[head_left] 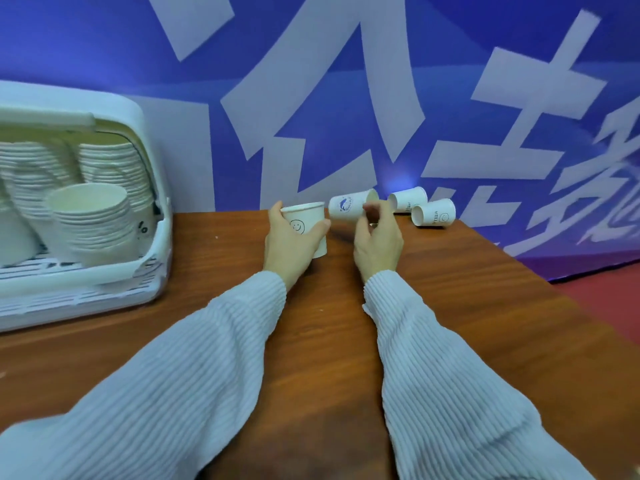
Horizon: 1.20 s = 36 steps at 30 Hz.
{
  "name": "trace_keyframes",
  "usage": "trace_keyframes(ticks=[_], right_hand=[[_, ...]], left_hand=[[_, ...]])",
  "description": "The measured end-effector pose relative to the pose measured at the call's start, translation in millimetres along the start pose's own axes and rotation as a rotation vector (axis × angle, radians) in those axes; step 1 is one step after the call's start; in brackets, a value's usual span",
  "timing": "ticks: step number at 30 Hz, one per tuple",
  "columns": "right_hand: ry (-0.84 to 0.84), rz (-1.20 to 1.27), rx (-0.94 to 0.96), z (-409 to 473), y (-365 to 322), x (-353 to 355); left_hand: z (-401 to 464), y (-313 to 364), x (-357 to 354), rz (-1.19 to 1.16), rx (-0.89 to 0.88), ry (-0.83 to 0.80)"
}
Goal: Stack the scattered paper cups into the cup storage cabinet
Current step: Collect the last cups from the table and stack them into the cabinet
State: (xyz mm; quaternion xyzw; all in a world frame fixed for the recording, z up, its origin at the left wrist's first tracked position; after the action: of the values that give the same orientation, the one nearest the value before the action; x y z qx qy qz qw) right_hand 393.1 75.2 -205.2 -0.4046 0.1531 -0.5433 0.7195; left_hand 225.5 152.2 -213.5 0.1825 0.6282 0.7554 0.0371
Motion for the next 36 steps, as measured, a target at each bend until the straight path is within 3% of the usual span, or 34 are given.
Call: trace_keyframes(ticks=[5,11,15,20,27,32,36], right_hand=[[0.001,0.296,-0.131,-60.7,-67.7,7.0],[-0.122,0.471,0.01,-86.1,-178.1,-29.0],[-0.291,0.394,0.197,-94.0,-246.8,-66.9],[-0.536,0.035,0.448,-106.3,-295.1,-116.6],[-0.827,-0.311,0.466,-118.0,-291.4,-154.4],[-0.835,-0.409,0.592,-139.6,-276.7,-157.6],[-0.854,-0.261,0.435,-134.7,-273.8,-153.8]], left_hand=[[-42.1,21.6,70.4,0.082,-0.135,0.105],[-82.8,43.3,183.5,0.084,-0.242,0.369],[-103.1,49.7,252.1,0.108,-0.253,0.54],[-110.3,38.3,303.9,0.113,-0.18,0.654],[-105.2,24.4,322.8,0.107,-0.162,0.628],[-93.0,25.2,325.6,0.139,-0.197,0.586],[-79.2,37.0,326.2,0.173,-0.238,0.568]])
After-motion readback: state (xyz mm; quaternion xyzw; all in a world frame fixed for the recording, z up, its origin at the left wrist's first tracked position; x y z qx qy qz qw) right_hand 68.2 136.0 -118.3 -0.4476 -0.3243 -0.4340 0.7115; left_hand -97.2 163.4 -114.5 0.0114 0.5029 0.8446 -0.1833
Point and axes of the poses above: each hand's wrist, its own z-axis towards the middle knuckle, its own x-axis out of the back of the hand, y = z × x, the point moved 5 cm from there along z, towards the middle knuckle, and after that the axes turned 7 degrees about z, right-handed, at the moved point
